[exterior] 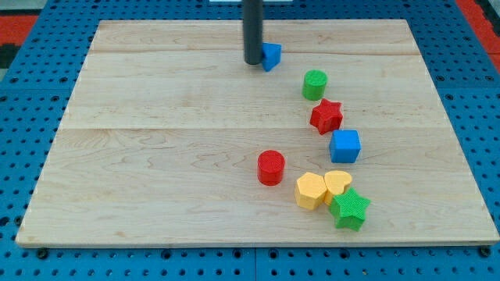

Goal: Place blue triangle below the red star

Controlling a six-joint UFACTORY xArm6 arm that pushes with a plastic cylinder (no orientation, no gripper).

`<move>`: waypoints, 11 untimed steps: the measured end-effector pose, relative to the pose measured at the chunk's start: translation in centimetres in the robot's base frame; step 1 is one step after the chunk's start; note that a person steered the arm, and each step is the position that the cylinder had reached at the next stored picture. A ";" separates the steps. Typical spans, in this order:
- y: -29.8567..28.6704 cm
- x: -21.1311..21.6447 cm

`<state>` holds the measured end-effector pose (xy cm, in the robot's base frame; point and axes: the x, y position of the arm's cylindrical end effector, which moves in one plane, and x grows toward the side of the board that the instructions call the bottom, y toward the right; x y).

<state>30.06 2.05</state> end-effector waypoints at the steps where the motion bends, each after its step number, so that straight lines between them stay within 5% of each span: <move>1: 2.9 0.7; 3: -2.0 -3.8; 5: 5.5 -2.1; 7: 5.9 -3.7; 9: -1.5 0.9; 11: 5.6 3.1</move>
